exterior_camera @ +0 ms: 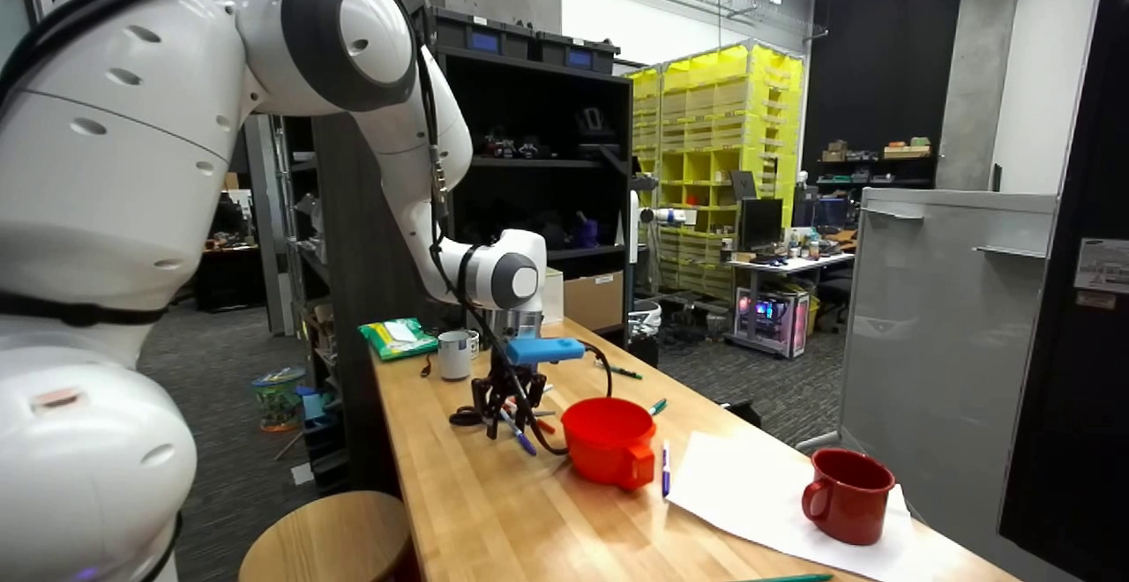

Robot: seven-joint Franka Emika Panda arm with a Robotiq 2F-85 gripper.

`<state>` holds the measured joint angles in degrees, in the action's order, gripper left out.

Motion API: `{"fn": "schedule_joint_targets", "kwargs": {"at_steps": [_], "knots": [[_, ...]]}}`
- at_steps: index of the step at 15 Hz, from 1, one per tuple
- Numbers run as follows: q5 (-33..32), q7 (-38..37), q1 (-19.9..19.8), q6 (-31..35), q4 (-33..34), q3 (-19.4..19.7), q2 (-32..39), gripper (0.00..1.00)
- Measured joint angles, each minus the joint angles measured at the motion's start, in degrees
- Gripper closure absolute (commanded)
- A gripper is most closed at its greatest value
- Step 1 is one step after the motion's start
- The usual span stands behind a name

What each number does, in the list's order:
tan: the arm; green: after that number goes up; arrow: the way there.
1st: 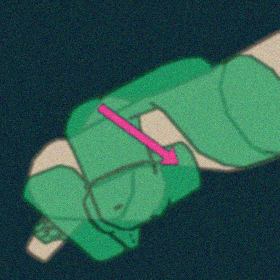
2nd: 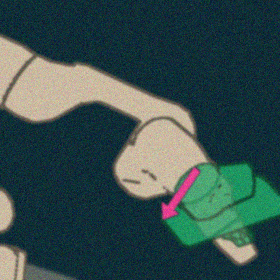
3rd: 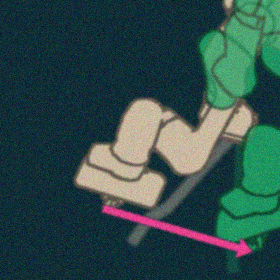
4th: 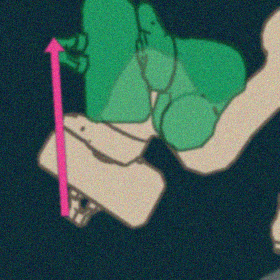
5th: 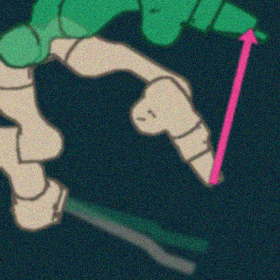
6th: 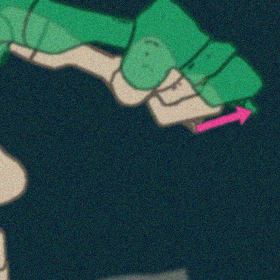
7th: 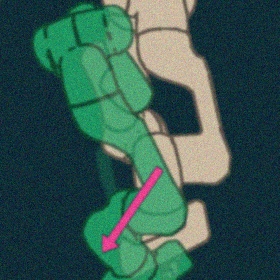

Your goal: Put one blue pen in the blue cup.

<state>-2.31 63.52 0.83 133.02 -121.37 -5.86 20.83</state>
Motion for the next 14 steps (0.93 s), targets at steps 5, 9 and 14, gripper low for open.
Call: {"fn": "schedule_joint_targets", "kwargs": {"at_steps": [5, 9, 14], "knots": [[0.0, -0.1, 0.0, 0.7, 0.1, 0.0, -0.1, 1.0], [0.0, -0.2, -0.1, 1.0, 0.2, 0.0, -0.4, 0.97], [-1.6, -1.4, -0.1, 0.9, 0.1, 0.0, -2.7, 0.97]]}}
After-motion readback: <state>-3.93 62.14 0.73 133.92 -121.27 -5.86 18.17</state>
